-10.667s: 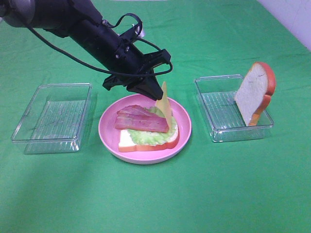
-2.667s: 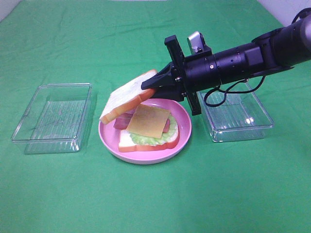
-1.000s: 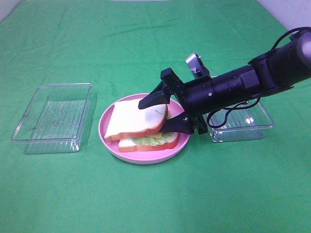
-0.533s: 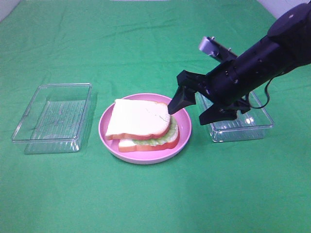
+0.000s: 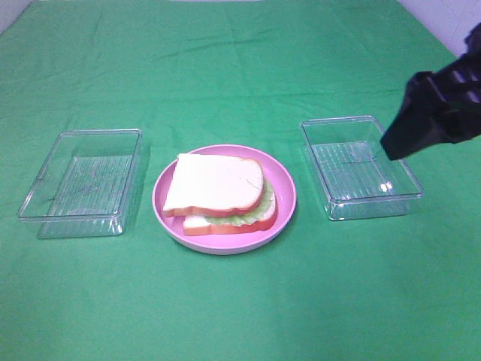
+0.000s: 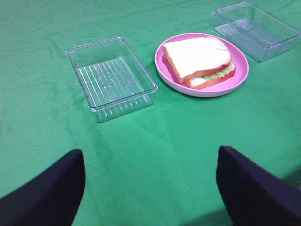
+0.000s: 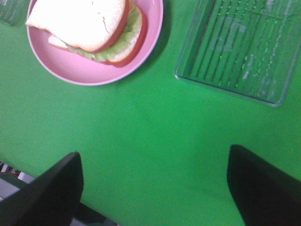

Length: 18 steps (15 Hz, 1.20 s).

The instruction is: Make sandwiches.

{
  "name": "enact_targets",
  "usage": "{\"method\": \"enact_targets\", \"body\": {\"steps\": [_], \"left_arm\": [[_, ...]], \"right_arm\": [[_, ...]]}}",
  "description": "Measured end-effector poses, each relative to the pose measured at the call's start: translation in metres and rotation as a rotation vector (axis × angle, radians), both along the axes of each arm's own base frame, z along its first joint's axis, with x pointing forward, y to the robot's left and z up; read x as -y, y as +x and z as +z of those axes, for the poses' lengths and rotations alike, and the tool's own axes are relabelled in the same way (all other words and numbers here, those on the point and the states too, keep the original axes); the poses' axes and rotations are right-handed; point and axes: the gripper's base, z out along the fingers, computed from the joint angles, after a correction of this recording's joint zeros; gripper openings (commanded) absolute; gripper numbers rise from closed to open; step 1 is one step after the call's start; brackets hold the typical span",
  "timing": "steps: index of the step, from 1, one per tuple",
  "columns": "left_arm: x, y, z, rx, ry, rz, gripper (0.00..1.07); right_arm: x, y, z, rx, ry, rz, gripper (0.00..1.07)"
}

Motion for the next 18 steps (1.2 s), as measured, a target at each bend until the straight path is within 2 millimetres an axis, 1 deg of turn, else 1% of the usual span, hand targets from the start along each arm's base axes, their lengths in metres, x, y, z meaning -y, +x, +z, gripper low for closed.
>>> {"method": "enact_targets", "body": {"steps": [1,2,5,6,7,8,10,12,13,15,18], "left_arm": [[0.0,0.0,0.0,0.002,0.003,-0.002,0.74],[0.0,0.0,0.0,0.002,0.003,-0.002,0.74],[0.0,0.0,0.0,0.003,0.007,-0.003,0.74],[0.0,0.0,0.0,0.006,0.012,-0.006,0.74],[0.0,0.0,0.0,0.014,0.031,-0.023,0.74],[0.001,0.0,0.0,0.015,0.032,-0.03,0.74],[0.002,-0.001,0.0,0.022,0.046,-0.048,0.74],[0.003,-0.002,0.0,0.021,0.042,-0.066,0.74],[0.003,-0.002,0.0,0.02,0.04,-0.067,0.74],[0.004,-0.002,0.0,0.018,0.037,-0.07,0.74],[0.004,-0.002,0.0,0.018,0.035,-0.071,0.74]], "right_arm": [[0.014,-0.041,0.003,0.046,-0.009,0.001,0.77],[0.017,-0.05,0.0,0.047,-0.01,0.0,0.77],[0.033,-0.106,-0.012,0.077,-0.003,0.01,0.77],[0.035,-0.113,-0.016,0.079,-0.004,0.012,0.77],[0.044,-0.141,-0.026,0.12,0.007,0.016,0.76],[0.046,-0.148,-0.028,0.132,0.01,0.017,0.76],[0.051,-0.168,-0.036,0.215,0.024,0.035,0.76],[0.055,-0.18,-0.035,0.298,0.037,0.048,0.76],[0.059,-0.193,-0.032,0.395,0.06,0.05,0.76],[0.061,-0.199,-0.032,0.441,0.072,0.049,0.76],[0.061,-0.2,-0.032,0.445,0.073,0.049,0.76]]}}
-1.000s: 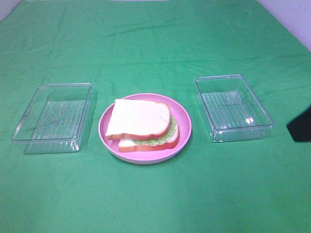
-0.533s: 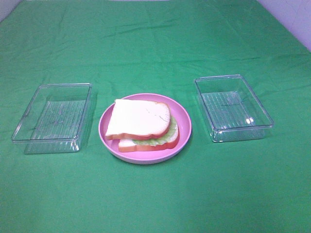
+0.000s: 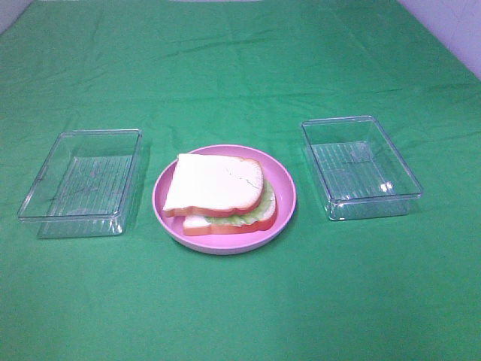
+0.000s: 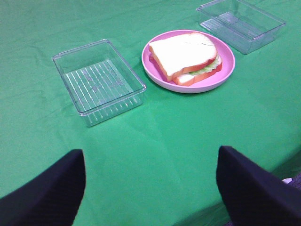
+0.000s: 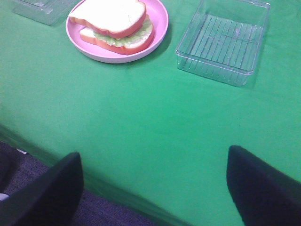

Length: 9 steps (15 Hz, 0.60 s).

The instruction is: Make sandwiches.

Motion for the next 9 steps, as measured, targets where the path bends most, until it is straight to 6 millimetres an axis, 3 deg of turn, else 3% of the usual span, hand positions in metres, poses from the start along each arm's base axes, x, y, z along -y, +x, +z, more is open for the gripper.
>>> {"method": "enact_targets", "body": {"steps": [5,9], "left_arm": [[0.0,0.0,0.0,0.0,0.0,0.002,0.74],[0.0011,0.0002,0.0,0.0,0.0,0.168,0.74]], "right_arm": [[-0.0001,0.0003,-0.0008,-0.003,0.0,-0.006,0.76],[0.0016,-0.0013,-0.0005,0.025,0.009,-0.174,0.76]]}}
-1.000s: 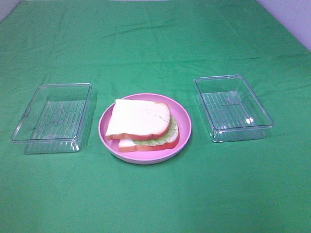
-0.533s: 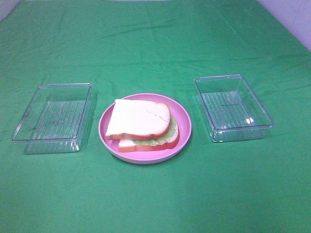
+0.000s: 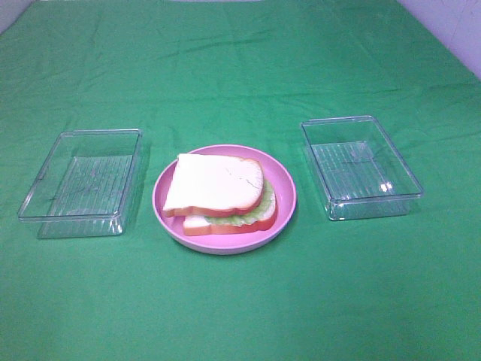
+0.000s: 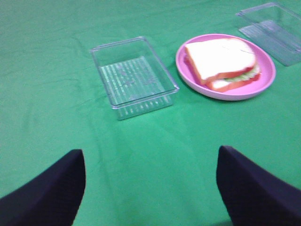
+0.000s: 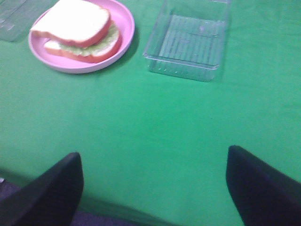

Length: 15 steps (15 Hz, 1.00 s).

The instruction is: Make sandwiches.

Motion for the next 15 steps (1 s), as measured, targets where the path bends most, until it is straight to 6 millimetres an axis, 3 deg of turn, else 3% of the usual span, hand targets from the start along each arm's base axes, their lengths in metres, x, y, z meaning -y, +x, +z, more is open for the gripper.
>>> {"method": "enact_targets", "body": {"steps": [2,5,15], "left_arm": [[0.001,0.0,0.0,-0.001,0.0,0.171,0.74],[0.002,0.001,-0.002,-0.005,0.001,0.299,0.74],[0.002,0.002,-0.002,-0.005,0.001,0.31,0.74]], "right_arm": [[0.001,-0.01,0.0,0.078,0.005,-0.095,0.76],[0.001,-0.018,0.0,0.133,0.01,-0.099,0.76],[0.001,-0.018,0.0,0.132,0.011,-0.099,0.76]]}}
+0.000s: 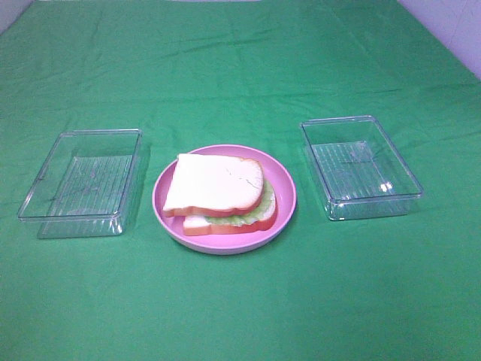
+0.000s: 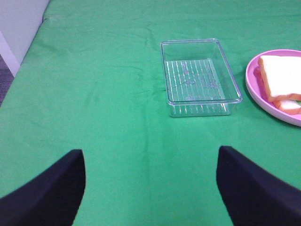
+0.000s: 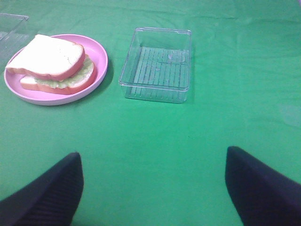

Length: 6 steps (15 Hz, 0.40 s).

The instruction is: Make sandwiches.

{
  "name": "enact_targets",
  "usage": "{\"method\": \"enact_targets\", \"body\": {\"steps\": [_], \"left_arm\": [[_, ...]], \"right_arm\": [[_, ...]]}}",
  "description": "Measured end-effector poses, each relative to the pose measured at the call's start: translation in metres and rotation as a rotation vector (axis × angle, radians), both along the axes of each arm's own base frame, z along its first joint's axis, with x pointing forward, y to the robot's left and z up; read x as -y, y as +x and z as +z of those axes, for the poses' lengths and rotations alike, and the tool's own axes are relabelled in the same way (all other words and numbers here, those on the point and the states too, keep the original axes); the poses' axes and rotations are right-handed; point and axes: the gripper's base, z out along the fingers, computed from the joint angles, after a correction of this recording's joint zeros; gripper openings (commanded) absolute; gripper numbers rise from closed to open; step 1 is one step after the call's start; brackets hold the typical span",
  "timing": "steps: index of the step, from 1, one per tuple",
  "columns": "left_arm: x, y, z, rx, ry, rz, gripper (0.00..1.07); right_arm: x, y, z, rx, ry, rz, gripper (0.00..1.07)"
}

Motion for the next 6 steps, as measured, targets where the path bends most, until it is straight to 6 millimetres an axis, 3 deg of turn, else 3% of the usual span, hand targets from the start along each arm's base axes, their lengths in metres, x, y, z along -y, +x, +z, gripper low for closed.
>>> {"method": "enact_targets", "body": {"steps": [6], "left_arm": [[0.0,0.0,0.0,0.0,0.0,0.0,0.74]], "right_arm": [[0.0,0.0,0.0,0.0,0.0,0.0,0.76]]}}
